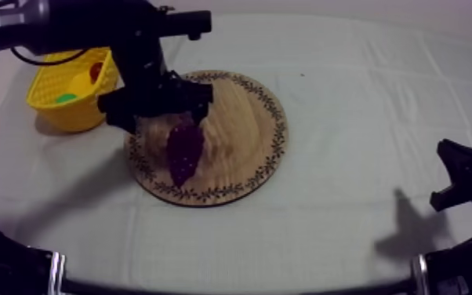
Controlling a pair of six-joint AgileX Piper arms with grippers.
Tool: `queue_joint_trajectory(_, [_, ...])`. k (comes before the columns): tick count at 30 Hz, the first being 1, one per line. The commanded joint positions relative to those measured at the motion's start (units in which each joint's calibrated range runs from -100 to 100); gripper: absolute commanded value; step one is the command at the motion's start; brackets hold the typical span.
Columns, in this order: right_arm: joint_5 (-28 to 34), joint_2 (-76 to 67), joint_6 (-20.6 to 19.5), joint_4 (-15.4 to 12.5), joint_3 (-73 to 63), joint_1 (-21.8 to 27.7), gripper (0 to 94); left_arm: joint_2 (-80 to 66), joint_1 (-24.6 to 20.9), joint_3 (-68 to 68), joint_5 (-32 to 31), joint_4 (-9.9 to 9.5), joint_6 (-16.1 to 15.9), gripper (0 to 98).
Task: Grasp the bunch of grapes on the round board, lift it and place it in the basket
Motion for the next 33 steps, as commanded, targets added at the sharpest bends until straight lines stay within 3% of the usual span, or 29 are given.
queue_joint_trajectory(1, [0.04, -0.01, -0.02, 0.01, -0.03, 0.02, 0.4, 2.02, -0.07, -0.24, -0.76, 0.17, 0.06, 96.6])
queue_joint_trajectory(18, [0.04, -0.01, 0.03, 0.01, -0.03, 0.02, 0.4, 14.63, -0.99, -5.96, -4.11, 1.81, -0.43, 96.3])
queue_joint_trajectory(23, [0.04, -0.01, 0.03, 0.01, -0.03, 0.02, 0.4, 17.01, -1.48, -7.06, -4.63, 3.06, -1.64, 95.8])
queue_joint_trajectory(33, [0.04, -0.01, 0.03, 0.01, -0.03, 0.02, 0.4, 18.92, -1.93, -7.24, -6.73, 4.75, -3.66, 87.2])
